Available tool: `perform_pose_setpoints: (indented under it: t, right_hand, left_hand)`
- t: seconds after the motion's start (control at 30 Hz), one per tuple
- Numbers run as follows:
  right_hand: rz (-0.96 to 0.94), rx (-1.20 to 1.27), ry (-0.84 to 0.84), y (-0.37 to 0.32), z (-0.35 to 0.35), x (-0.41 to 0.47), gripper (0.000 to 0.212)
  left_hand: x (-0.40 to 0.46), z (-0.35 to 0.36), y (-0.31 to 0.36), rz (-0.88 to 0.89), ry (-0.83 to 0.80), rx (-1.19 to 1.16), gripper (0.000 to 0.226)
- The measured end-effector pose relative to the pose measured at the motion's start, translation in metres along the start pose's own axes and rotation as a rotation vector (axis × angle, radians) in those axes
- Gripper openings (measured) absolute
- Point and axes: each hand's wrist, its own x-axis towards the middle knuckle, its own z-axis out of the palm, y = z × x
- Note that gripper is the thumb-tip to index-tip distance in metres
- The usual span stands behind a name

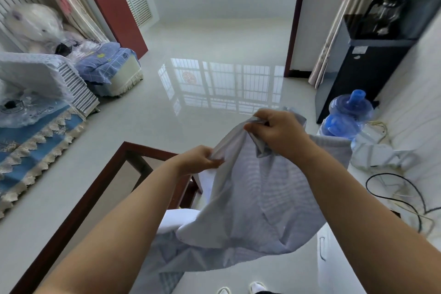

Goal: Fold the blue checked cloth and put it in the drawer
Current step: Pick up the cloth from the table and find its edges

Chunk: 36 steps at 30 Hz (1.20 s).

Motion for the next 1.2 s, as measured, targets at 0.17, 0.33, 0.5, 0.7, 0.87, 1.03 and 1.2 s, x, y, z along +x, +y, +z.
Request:
perform_pose_setpoints:
  t: [0.17, 0.33, 0.5, 0.7, 0.87, 1.03, 1.2]
  right_hand:
    - [-0.056, -0.006, 0.27, -0.012, -0.045, -0.002, 0.022]
    - [-0.019, -0.208, 0.521, -0.024, -0.074, 0.003, 0.035]
    - [0.416, -0.519, 0.488, -0.001, -0.08, 0.003, 0.046]
    - [0.416, -0.344, 0.153, -0.02, -0.039, -0.017, 0.079]
    - [0.311, -0.012, -0.089, -0.044, -0.01, -0.014, 0.074]
    - [0.249, 0.043, 0.087, -0.024, -0.013, -0.015, 0.017]
    - [0.164, 0.065, 0.263, -0.043, -0.006, -0.021, 0.016]
  left_hand:
    - [0.034, 0.027, -0.046, -0.104, 0.086, 0.225, 0.021]
    - [0.046, 0.039, -0.045, -0.158, 0.457, 0.082, 0.031]
    - [0.019, -0.02, 0.024, 0.032, 0.903, -0.101, 0.036]
    - [-0.014, -0.043, 0.106, 0.225, 0.875, 0.346, 0.022]
    - [-0.039, -0.005, 0.139, 0.392, 0.607, 0.458, 0.019]
    - [-0.052, 0.0, 0.114, 0.514, 0.604, 0.346, 0.01]
    - [-0.036, 0.0, 0.057, 0.289, 0.687, 0.21, 0.006]
